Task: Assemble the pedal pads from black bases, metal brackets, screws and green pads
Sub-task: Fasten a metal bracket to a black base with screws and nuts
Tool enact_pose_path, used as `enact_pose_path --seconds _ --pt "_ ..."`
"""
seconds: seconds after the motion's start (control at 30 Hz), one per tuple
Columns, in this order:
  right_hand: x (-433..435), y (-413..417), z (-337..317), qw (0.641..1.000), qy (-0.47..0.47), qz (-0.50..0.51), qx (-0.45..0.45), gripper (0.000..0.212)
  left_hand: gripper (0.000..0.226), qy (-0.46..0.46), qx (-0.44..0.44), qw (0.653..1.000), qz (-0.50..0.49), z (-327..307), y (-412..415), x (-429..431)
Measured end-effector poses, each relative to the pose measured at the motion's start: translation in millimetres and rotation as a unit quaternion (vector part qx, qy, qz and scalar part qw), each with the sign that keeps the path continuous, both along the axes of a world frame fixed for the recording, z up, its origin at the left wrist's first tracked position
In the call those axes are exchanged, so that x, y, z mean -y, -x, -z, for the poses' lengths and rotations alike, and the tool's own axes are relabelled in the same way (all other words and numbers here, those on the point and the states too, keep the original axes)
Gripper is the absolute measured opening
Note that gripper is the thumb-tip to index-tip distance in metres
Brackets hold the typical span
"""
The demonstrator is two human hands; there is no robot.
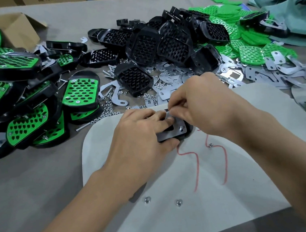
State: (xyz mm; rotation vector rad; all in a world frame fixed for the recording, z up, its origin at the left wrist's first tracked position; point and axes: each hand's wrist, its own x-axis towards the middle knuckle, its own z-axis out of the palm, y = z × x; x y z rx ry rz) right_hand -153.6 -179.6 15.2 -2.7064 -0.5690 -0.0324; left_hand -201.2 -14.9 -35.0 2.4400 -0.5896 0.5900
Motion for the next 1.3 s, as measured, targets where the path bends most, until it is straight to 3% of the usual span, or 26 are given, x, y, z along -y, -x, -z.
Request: enact_pose_path --seconds 0.1,0.2,0.33,0.43,0.53,0.67,0.83,1.0,1.13,1.3 --pt "-0.3 1.2 2.0 0.999 -0.008 0.037 0.000 0.016 0.039 0.004 -0.005 1.000 -0.002 0.3 0.7 -0.2" --pt "-2.6 4.2 12.5 0.999 -0.001 0.035 0.021 0.033 0.040 0.011 -0.032 0.999 -0.004 0.3 0.7 -2.0" --pt "8.6 4.7 20.4 0.991 -0.107 0.081 0.021 0.054 0.040 0.007 -0.026 1.000 -0.003 1.1 0.4 -1.6" --pt "17.1 4.3 15.4 0.975 -0.210 0.066 -0.029 0.041 0.040 0.017 -0.026 1.000 -0.003 0.7 0.8 -1.3" --pt "14.1 7.8 18.2 0.980 -0.185 0.028 -0.071 0.041 0.038 0.010 -0.023 1.000 0.003 0.6 0.5 -1.3" --pt "21.2 13.0 23.6 0.977 -0.203 0.066 -0.006 0.056 0.043 0.007 -0.032 0.999 -0.008 1.3 0.9 -0.7" --pt "19.8 13.7 27.8 0.958 -0.277 0.018 -0.072 0.035 0.038 0.003 -0.023 1.000 0.003 0.4 0.4 -2.1" --pt "29.8 14.3 29.5 0.940 -0.335 0.046 -0.042 0.041 0.041 0.012 -0.027 1.000 -0.005 0.8 0.4 -1.5" --pt "26.6 15.3 29.3 0.947 -0.302 -0.032 -0.101 0.029 0.037 -0.002 -0.007 1.000 0.004 1.7 -0.8 -2.1" --pt "13.0 15.1 31.7 0.951 -0.290 0.086 -0.070 0.034 0.039 -0.005 -0.020 1.000 0.013 2.7 -1.3 -2.4"
